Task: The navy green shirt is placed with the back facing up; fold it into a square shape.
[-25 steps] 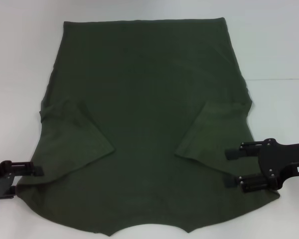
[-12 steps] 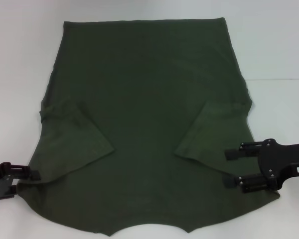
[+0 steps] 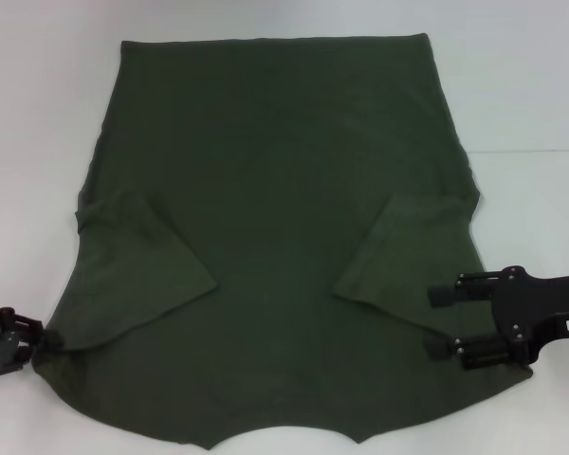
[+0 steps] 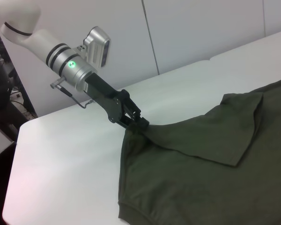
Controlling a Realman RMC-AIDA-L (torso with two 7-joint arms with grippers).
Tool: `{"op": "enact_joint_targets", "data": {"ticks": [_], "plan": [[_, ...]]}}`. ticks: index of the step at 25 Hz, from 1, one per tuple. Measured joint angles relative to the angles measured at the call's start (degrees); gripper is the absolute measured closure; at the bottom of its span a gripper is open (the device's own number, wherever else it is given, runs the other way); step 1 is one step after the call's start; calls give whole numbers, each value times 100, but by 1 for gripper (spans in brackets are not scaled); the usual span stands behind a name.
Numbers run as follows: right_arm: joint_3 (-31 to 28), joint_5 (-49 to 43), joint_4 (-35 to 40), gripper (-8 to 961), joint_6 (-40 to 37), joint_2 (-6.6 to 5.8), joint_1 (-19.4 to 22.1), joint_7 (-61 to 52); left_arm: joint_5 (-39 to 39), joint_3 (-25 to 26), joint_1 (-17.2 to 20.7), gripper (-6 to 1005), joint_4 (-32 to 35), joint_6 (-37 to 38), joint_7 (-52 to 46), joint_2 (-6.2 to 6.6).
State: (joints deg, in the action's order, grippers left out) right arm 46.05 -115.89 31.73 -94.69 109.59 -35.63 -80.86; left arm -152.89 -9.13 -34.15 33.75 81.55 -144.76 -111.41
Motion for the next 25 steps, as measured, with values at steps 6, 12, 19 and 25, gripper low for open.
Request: {"op": "enact_joint_targets", "data": {"ticks": [6,12,19,25], "plan": [[0,9,0,127,8,1,13,0,-4,-2,6,755,0,0,0,-11],[0,3,-13,127,36,9,-4,-4,-4,-2,-10,997,0,-1,0,-9],[-226,19,-12,127,42,-2,-26,-256,-4,-2,-30,998,5,-8,32,6],[-359,-41,3,130,221,-183,-196,-1573,-4,-1,-39,997,39,-21,46,13]]}}
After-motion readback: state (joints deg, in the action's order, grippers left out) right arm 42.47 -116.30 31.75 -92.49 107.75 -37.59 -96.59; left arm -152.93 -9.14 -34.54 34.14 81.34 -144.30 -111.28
